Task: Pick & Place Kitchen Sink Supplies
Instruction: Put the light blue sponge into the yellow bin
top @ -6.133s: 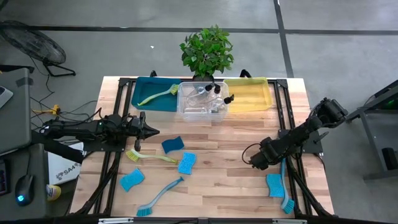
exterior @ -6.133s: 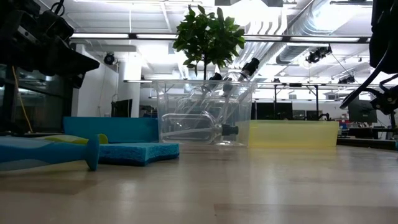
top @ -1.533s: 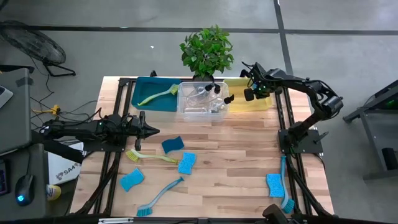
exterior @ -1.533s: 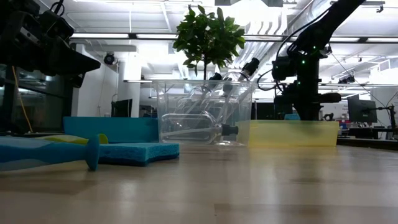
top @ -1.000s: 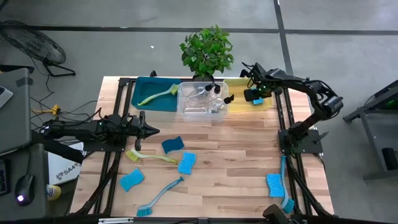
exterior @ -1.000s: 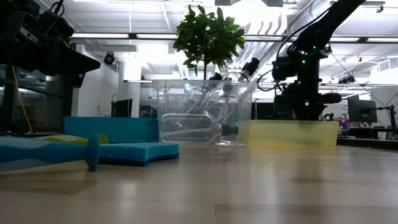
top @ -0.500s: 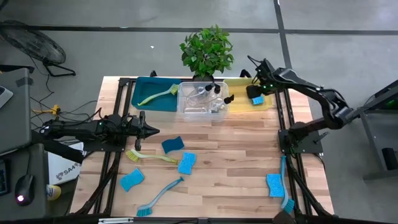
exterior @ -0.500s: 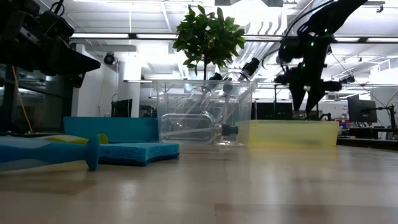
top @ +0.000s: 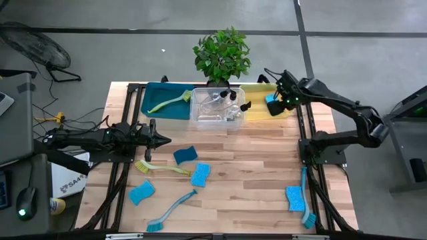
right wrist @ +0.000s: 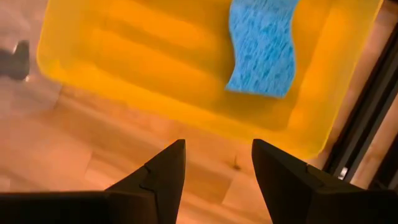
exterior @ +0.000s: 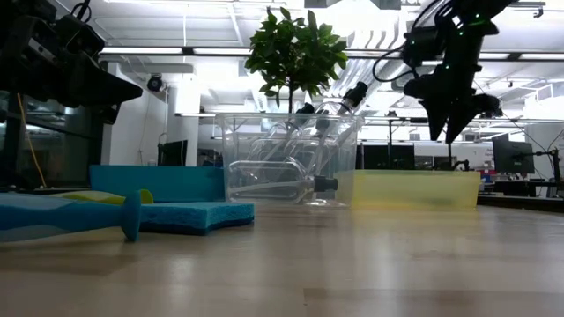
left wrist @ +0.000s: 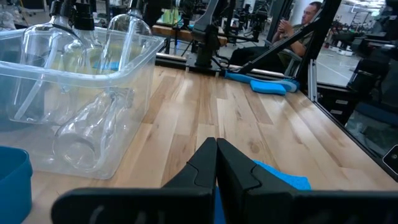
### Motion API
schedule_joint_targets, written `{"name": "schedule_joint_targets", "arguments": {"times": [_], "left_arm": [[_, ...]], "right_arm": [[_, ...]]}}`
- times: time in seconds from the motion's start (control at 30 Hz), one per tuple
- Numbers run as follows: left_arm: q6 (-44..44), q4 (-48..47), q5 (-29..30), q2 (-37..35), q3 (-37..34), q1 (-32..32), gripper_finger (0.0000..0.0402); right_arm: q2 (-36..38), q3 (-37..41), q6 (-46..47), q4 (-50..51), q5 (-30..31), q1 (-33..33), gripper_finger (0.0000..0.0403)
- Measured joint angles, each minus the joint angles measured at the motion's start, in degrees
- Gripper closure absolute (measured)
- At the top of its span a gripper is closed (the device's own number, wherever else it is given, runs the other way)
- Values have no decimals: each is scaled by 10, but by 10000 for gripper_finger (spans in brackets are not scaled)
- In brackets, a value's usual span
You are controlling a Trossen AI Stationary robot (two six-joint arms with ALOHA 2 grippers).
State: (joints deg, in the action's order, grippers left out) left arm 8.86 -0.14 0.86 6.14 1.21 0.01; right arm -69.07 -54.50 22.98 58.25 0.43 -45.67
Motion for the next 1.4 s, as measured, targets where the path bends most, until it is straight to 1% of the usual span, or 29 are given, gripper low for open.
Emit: {"name": "schedule_joint_targets", "arguments": {"times": [0.27, 0.5, 0.77, 1.0, 1.3, 1.4], "left_arm": [[0, 0, 0, 0, 0, 0, 401], [0, 0, 0, 0, 0, 0, 401], [0, 0, 0, 0, 0, 0, 401], [0, 0, 0, 0, 0, 0, 401], [0, 0, 0, 0, 0, 0, 401], [0, 0, 0, 0, 0, 0, 401]], "right_arm": [[11, 0, 41, 48, 1, 82, 224], [11, 0, 105, 89, 7, 177, 224], [10, 0, 207, 128, 37, 315, 224], [10, 0, 318, 148, 71, 429, 224], [10, 0, 457, 150, 103, 562, 224], [9, 0, 501, 150, 104, 602, 224]]}}
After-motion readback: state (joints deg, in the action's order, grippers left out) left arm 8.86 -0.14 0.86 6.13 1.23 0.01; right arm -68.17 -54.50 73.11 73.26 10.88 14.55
